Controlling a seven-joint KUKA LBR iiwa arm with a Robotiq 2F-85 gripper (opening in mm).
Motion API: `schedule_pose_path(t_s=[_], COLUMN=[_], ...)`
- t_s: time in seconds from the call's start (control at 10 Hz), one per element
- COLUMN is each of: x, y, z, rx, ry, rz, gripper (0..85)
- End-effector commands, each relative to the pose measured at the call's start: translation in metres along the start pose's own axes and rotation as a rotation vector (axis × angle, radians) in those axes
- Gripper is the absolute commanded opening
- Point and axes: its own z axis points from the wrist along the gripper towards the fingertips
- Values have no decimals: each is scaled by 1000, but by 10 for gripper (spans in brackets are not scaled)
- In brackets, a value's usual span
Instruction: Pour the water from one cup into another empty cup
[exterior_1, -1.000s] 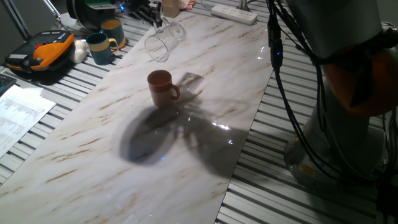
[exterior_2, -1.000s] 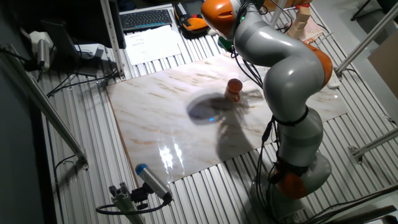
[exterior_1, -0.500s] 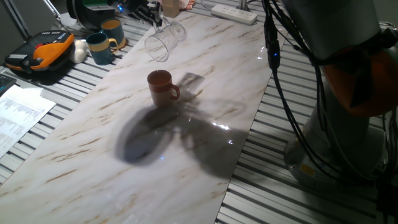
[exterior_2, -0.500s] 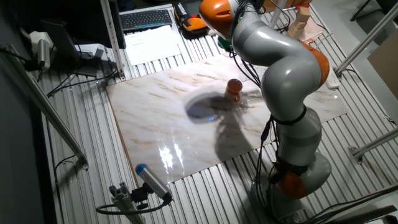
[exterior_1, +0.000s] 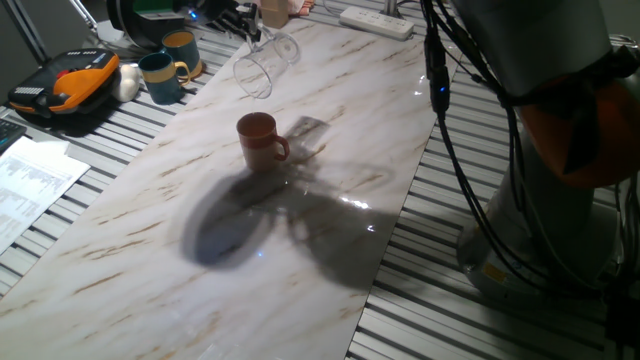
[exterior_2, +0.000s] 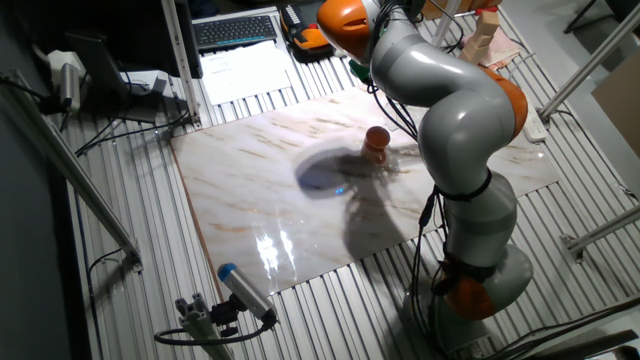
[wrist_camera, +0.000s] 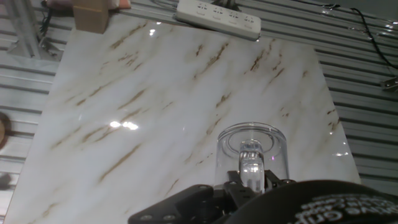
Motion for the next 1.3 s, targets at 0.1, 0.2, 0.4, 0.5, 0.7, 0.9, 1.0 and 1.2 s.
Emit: schedule_pose_path(t_s=[0.1,0.2,0.4,0.5,0.7,0.9,1.0,1.2], x=[0,-1,-1,-1,-1,-1,-1,-1], y=[0,0,0,0,0,0,0,-1], z=[0,0,0,0,0,0,0,0], rx=[9,11,15,20,28,42,43,49], ry=[-10,-11,-12,-15,-16,-20,-21,-16], rz=[2,3,4,7,9,15,15,18], gripper=[0,0,0,0,0,0,0,0])
